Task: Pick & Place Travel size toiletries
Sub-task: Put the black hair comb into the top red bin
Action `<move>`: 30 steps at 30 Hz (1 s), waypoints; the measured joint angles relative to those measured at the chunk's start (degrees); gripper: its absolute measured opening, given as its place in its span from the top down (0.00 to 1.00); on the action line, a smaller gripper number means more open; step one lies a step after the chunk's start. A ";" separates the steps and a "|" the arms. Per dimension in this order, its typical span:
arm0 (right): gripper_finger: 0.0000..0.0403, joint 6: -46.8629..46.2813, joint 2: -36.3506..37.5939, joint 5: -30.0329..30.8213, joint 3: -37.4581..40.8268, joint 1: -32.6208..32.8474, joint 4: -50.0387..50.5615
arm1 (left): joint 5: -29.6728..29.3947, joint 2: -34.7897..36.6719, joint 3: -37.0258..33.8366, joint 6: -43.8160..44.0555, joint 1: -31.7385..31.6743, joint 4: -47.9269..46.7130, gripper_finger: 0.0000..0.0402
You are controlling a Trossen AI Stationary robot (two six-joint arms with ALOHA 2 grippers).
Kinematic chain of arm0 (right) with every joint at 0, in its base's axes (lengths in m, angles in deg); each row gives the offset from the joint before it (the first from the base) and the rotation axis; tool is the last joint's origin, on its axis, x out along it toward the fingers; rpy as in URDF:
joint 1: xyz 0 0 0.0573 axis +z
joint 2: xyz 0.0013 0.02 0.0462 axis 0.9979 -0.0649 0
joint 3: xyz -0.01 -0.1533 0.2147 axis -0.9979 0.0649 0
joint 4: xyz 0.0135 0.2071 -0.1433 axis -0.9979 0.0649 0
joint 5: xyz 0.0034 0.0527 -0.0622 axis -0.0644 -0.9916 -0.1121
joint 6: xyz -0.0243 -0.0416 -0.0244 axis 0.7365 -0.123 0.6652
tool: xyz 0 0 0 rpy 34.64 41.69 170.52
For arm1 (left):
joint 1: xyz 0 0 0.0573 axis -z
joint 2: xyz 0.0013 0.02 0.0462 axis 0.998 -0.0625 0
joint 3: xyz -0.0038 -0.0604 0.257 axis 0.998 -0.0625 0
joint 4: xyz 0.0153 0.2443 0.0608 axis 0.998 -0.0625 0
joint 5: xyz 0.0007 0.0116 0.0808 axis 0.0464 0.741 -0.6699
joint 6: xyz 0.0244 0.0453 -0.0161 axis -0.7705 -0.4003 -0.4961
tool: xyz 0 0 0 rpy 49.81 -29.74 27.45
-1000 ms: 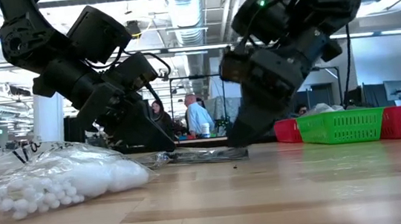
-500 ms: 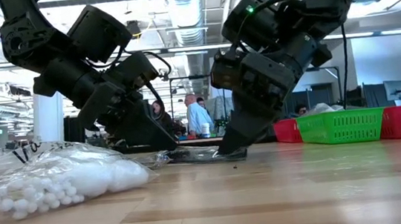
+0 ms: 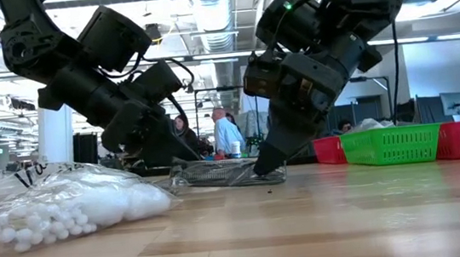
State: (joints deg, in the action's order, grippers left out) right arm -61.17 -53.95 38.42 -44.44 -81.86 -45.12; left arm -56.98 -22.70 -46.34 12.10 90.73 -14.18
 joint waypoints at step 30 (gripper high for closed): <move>1.00 -3.07 26.40 20.24 0.16 -7.61 38.42 | -2.80 0.04 -0.24 3.44 -1.57 -0.19 1.00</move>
State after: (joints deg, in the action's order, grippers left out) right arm -64.24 -27.55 58.66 -44.29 -89.47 -6.70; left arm -59.77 -22.66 -46.58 15.54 89.16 -14.38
